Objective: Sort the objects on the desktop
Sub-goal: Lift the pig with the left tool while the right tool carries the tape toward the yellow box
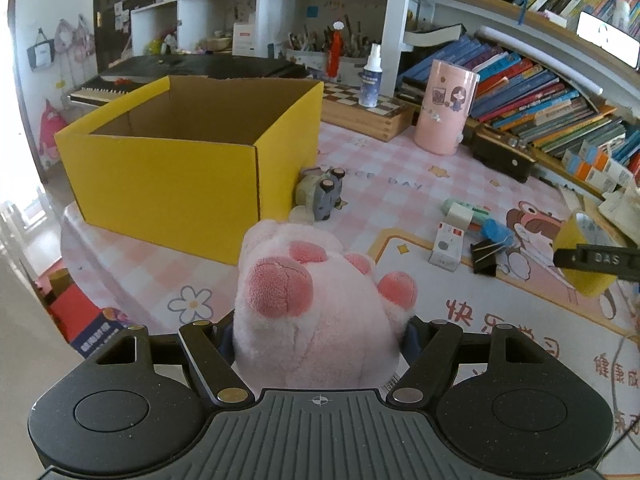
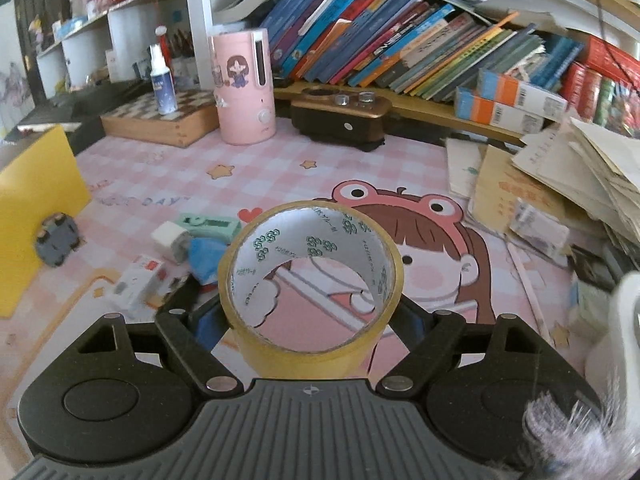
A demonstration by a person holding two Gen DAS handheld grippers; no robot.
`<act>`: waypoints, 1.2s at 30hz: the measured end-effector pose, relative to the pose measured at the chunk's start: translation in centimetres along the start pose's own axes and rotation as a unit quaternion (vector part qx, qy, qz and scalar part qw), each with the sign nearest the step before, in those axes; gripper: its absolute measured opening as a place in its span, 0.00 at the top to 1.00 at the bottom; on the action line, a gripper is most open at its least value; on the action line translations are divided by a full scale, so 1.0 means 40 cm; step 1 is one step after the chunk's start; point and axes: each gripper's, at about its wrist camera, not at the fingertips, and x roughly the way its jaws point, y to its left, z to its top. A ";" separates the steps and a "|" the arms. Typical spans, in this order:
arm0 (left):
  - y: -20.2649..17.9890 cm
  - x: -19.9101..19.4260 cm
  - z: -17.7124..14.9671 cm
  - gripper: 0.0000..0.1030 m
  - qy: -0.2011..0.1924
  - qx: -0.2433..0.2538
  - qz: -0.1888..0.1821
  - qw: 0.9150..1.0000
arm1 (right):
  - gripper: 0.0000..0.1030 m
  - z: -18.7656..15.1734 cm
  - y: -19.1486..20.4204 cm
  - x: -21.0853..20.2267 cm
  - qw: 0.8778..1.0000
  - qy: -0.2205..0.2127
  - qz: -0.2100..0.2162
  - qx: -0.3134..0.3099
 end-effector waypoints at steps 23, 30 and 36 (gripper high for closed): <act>0.227 -0.116 -0.039 0.28 -0.022 0.038 -0.070 0.997 | 0.20 -0.199 0.366 -0.306 0.999 0.000 0.033 0.025; 0.326 -0.155 -0.080 0.28 -0.011 0.050 -0.076 0.996 | 0.20 -0.276 0.476 -0.353 0.999 0.009 0.034 0.022; 0.407 -0.181 -0.104 0.28 -0.007 0.053 -0.068 0.996 | 0.20 -0.334 0.569 -0.375 0.999 0.018 0.044 0.020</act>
